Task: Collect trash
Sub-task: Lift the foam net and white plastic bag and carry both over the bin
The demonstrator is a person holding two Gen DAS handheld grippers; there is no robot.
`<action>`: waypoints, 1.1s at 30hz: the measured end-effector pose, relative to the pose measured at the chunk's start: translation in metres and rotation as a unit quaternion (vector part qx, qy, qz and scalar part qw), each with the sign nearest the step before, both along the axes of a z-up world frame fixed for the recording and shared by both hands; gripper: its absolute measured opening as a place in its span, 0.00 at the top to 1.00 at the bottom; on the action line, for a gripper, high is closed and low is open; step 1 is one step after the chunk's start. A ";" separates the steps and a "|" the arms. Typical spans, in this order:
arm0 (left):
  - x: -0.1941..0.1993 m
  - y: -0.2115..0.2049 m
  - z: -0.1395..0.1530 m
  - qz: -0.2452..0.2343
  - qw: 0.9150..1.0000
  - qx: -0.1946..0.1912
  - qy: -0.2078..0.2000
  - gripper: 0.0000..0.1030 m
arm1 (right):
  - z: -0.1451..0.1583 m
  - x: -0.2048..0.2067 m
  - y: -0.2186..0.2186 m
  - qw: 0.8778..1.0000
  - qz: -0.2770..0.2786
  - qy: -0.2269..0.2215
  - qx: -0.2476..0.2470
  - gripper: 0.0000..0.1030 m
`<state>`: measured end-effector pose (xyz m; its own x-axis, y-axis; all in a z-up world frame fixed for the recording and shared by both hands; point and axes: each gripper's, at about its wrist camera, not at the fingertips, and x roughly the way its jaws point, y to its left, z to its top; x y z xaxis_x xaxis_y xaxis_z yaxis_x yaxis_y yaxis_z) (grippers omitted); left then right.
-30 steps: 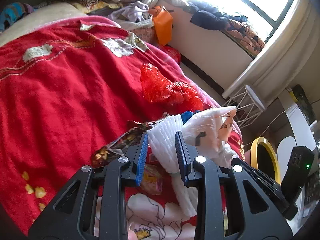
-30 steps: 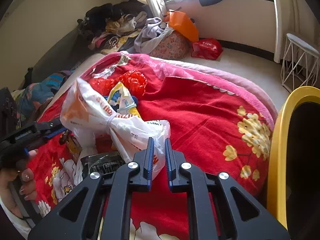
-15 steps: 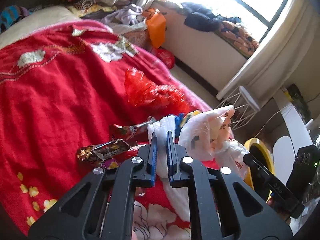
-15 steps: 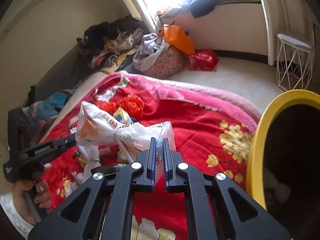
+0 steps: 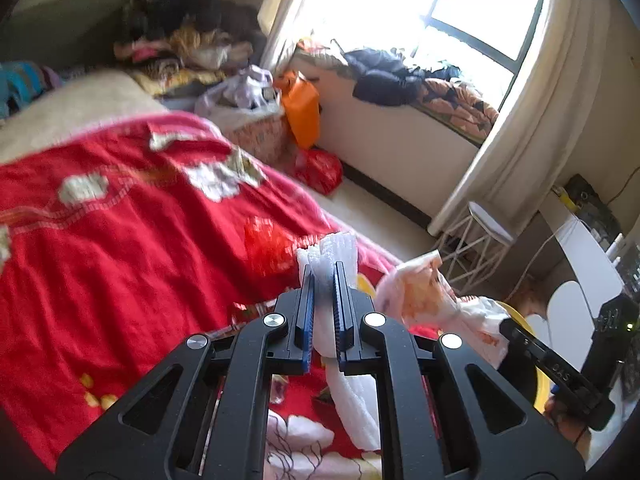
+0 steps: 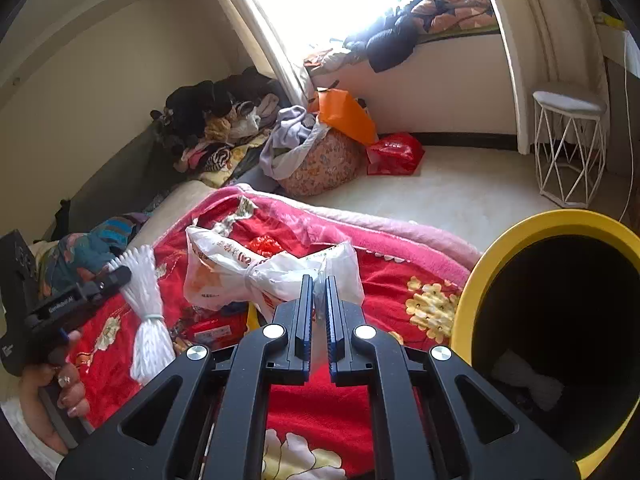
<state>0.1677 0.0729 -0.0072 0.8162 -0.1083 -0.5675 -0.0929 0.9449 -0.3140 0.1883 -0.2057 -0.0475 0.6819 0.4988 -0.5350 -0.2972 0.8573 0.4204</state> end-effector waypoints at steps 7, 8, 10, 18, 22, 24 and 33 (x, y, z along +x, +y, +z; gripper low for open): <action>0.000 -0.011 0.016 -0.009 1.000 0.008 -0.020 0.95 | 0.010 -0.011 -0.013 1.000 -0.012 -0.016 -0.001 0.94; 0.000 -0.013 0.016 -0.012 1.000 0.007 -0.021 0.95 | 0.012 -0.011 -0.011 1.000 -0.014 -0.017 -0.001 0.94; 0.002 -0.020 0.019 -0.019 0.999 0.007 -0.025 0.95 | 0.016 -0.013 -0.018 1.000 -0.020 -0.021 0.000 0.94; 0.008 -0.055 0.023 -0.059 0.998 0.005 -0.031 0.95 | 0.025 -0.023 -0.048 0.998 -0.052 -0.033 0.005 0.94; 0.010 -0.076 0.024 -0.083 0.996 0.004 -0.033 0.95 | 0.025 -0.027 -0.068 0.997 -0.073 -0.030 0.008 0.94; 0.011 -0.087 0.024 -0.095 0.995 0.004 -0.033 0.95 | 0.024 -0.028 -0.076 0.996 -0.082 -0.029 0.009 0.94; 0.012 -0.127 0.021 -0.137 0.990 0.011 -0.030 0.95 | 0.021 -0.035 -0.112 0.992 -0.123 -0.025 0.009 0.94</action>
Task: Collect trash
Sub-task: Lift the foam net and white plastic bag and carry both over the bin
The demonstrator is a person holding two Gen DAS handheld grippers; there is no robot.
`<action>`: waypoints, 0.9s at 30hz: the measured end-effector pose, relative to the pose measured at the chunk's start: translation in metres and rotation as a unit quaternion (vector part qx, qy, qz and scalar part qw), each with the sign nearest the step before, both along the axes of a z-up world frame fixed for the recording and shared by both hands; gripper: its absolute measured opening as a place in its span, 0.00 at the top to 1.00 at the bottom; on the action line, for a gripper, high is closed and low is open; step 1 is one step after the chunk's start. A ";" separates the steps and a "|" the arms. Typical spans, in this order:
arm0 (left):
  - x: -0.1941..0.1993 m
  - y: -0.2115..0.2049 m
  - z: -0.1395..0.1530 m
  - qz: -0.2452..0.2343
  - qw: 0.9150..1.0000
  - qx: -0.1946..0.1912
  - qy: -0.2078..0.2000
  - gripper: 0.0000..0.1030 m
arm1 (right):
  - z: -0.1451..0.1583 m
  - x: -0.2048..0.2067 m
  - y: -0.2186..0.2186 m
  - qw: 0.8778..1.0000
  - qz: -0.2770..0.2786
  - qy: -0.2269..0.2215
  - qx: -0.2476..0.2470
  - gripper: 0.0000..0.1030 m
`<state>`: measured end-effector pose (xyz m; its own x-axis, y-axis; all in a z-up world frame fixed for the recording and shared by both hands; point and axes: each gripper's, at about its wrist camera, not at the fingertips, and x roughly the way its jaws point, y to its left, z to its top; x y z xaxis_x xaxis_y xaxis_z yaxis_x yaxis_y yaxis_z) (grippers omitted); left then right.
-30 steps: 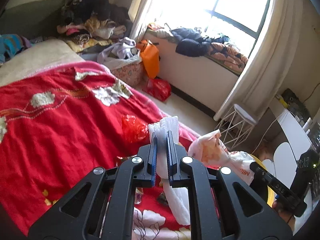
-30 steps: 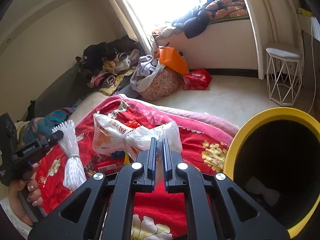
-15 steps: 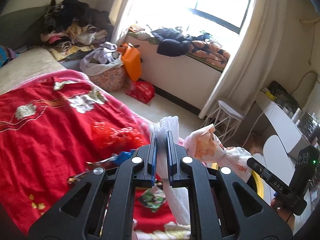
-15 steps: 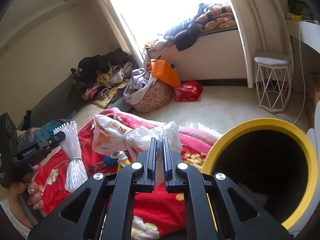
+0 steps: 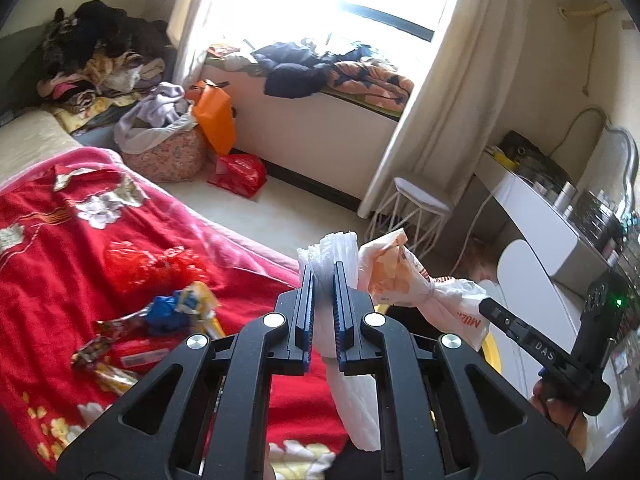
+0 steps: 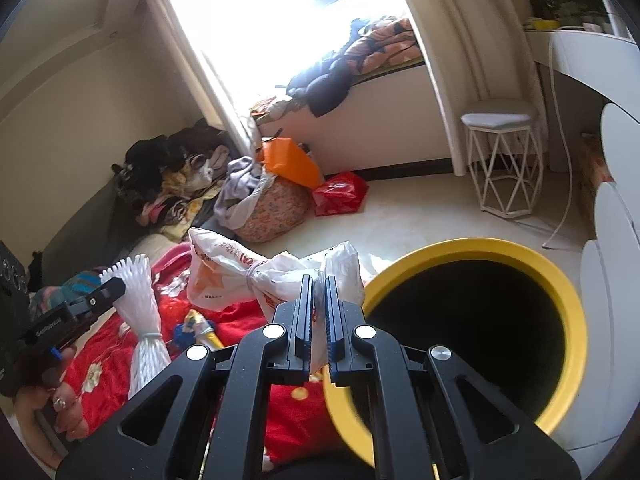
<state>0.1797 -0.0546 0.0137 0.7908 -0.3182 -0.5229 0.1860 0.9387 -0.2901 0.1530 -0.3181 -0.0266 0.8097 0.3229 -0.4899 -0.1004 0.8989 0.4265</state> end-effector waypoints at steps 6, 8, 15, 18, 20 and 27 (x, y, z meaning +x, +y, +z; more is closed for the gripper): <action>0.001 -0.022 -0.003 -0.021 1.000 0.002 0.001 0.95 | -0.003 -0.009 -0.017 1.000 -0.022 0.004 0.002 0.94; 0.002 -0.028 -0.004 -0.027 1.000 0.003 0.001 0.95 | -0.003 -0.010 -0.022 1.000 -0.029 0.006 0.002 0.94; 0.003 -0.049 -0.006 -0.049 0.999 0.006 0.000 0.95 | -0.004 -0.015 -0.043 0.998 -0.060 0.007 -0.003 0.94; 0.003 -0.057 -0.007 -0.056 0.998 0.007 0.000 0.95 | -0.007 -0.017 -0.051 0.997 -0.072 0.009 -0.004 0.94; 0.003 -0.061 -0.008 -0.060 0.998 0.008 0.000 0.95 | -0.007 -0.019 -0.055 0.997 -0.080 0.011 -0.003 0.94; 0.006 -0.077 -0.015 -0.075 0.997 0.009 0.006 0.95 | -0.013 -0.022 -0.071 0.994 -0.107 0.022 -0.007 0.94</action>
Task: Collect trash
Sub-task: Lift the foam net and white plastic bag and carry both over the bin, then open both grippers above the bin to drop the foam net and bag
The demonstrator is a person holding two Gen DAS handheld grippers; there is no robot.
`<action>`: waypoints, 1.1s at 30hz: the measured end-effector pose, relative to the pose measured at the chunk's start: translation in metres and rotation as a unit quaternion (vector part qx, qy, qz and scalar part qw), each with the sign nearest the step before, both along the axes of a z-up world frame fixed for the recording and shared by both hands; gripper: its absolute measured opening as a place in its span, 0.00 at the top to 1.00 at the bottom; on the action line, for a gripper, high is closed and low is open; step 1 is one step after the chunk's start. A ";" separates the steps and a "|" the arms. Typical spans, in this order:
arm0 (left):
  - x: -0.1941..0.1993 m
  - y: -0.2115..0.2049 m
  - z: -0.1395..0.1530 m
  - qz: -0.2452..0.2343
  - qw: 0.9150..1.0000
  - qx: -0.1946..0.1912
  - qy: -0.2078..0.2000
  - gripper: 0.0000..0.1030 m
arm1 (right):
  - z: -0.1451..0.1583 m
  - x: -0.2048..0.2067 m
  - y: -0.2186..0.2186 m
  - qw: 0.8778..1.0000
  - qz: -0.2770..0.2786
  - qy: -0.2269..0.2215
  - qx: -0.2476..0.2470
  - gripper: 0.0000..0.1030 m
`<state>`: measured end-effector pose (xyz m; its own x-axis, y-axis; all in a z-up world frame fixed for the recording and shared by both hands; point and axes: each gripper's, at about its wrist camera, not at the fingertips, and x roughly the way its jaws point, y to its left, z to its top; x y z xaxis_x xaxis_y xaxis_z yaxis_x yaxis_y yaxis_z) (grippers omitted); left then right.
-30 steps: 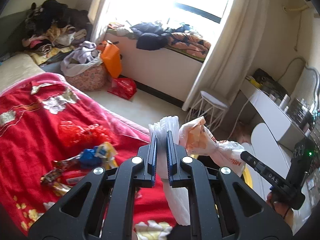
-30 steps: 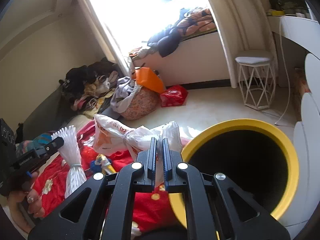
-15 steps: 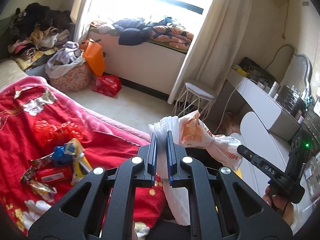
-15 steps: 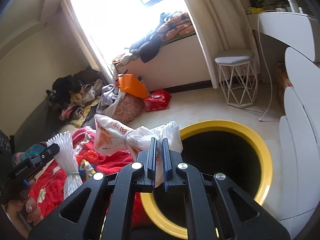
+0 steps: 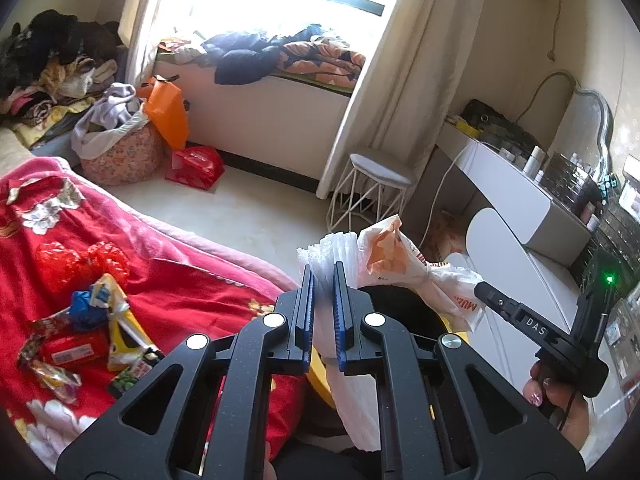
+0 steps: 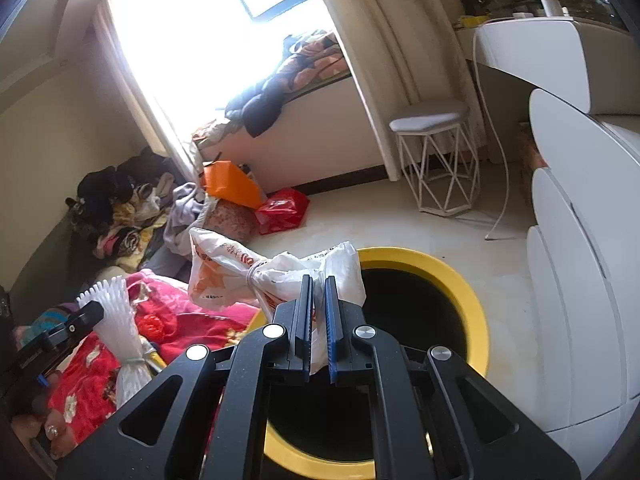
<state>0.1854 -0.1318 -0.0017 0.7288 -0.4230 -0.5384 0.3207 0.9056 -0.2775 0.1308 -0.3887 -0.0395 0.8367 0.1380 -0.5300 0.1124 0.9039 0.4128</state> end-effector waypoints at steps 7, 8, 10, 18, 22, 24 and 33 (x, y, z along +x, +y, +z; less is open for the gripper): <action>0.005 -0.020 -0.006 -0.015 1.000 0.002 0.004 0.95 | -0.009 -0.003 -0.013 1.000 -0.027 0.016 0.002 0.94; 0.006 -0.022 -0.007 -0.017 1.000 0.003 0.004 0.95 | -0.011 -0.003 -0.015 0.999 -0.032 0.019 0.003 0.94; 0.008 -0.028 -0.010 -0.022 1.000 0.005 0.007 0.95 | -0.013 -0.002 -0.017 0.999 -0.038 0.024 0.003 0.94; 0.020 -0.049 -0.024 -0.034 0.999 0.011 0.022 0.95 | -0.020 0.001 -0.021 0.998 -0.053 0.042 0.003 0.94; 0.028 -0.058 -0.030 -0.039 0.999 0.015 0.029 0.95 | -0.024 0.003 -0.024 0.997 -0.056 0.048 0.004 0.94; 0.031 -0.063 -0.033 -0.040 0.999 0.016 0.031 0.94 | -0.026 0.003 -0.026 0.998 -0.048 0.045 0.019 0.93; 0.033 -0.056 -0.041 -0.022 0.999 0.010 0.040 0.46 | -0.027 0.009 -0.025 0.997 -0.050 0.053 0.025 0.64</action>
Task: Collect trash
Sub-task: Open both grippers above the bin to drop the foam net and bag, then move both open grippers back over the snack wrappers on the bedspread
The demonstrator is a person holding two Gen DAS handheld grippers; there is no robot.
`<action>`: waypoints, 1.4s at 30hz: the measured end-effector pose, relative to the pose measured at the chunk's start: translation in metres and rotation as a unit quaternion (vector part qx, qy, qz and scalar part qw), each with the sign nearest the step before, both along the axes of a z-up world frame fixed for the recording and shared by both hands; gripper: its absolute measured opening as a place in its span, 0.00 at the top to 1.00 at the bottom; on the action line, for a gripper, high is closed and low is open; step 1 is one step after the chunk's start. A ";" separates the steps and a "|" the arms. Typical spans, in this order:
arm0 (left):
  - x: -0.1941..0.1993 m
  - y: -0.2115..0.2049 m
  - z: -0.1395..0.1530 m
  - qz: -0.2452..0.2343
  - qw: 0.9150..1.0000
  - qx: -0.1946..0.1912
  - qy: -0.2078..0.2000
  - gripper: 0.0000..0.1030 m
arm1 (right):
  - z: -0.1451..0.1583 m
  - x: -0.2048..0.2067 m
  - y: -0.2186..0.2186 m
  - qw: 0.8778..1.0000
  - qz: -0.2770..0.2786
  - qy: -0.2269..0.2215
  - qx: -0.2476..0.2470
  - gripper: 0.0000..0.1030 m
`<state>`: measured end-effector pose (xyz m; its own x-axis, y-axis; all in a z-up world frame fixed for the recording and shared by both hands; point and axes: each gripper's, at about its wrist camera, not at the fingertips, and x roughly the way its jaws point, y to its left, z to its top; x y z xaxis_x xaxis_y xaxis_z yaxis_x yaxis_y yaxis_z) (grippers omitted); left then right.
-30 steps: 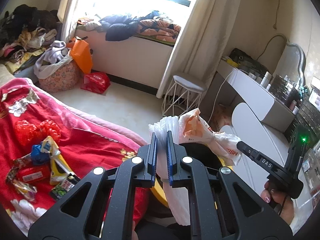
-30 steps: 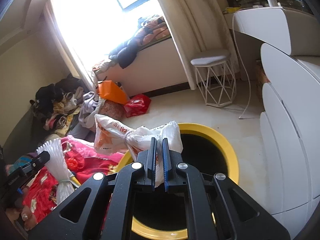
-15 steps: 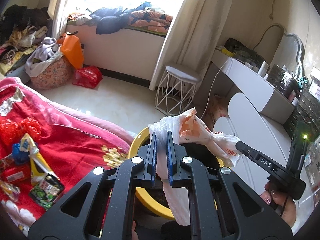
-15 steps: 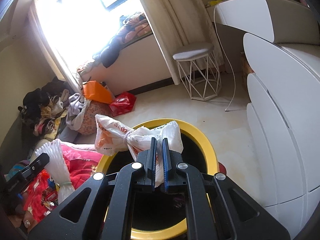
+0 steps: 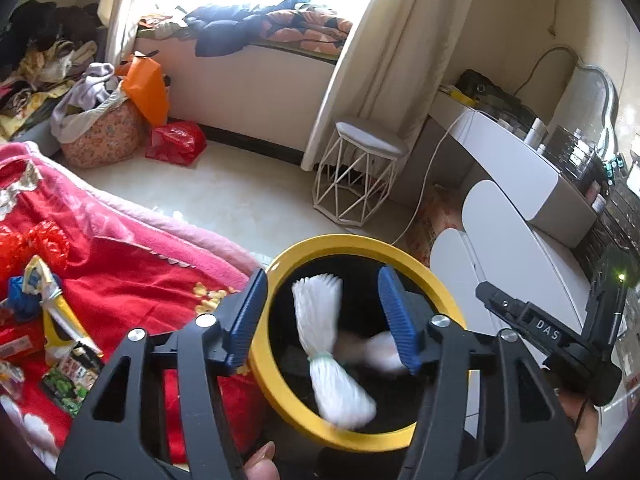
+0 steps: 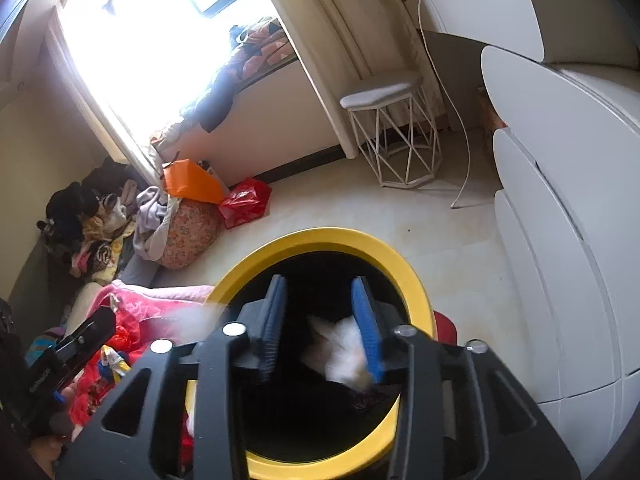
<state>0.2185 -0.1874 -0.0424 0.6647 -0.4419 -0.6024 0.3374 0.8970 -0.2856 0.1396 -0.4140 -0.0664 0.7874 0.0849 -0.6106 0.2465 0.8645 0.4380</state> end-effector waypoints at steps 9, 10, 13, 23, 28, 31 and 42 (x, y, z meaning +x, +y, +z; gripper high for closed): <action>-0.012 0.034 0.007 0.042 0.999 -0.001 -0.014 0.19 | 0.005 0.005 0.031 0.999 0.037 -0.004 -0.029 0.53; -0.012 0.036 0.008 0.045 0.999 0.000 -0.015 0.19 | 0.007 0.005 0.035 0.999 0.043 -0.005 -0.031 0.53; -0.016 0.047 0.012 0.055 0.998 0.001 -0.024 0.17 | 0.013 0.006 0.049 0.997 0.062 -0.015 -0.041 0.50; -0.027 0.081 0.023 0.090 0.995 -0.006 -0.039 0.14 | 0.030 0.005 0.097 0.989 0.125 -0.043 -0.059 0.43; -0.032 0.098 0.025 0.109 0.993 -0.009 -0.044 0.11 | 0.035 0.003 0.118 0.986 0.149 -0.049 -0.063 0.41; -0.034 0.107 0.026 0.120 0.992 -0.011 -0.045 0.11 | 0.036 0.003 0.128 0.983 0.163 -0.050 -0.066 0.39; -0.040 0.144 0.027 0.157 0.986 -0.013 -0.049 0.10 | 0.035 0.003 0.165 0.975 0.205 -0.046 -0.073 0.35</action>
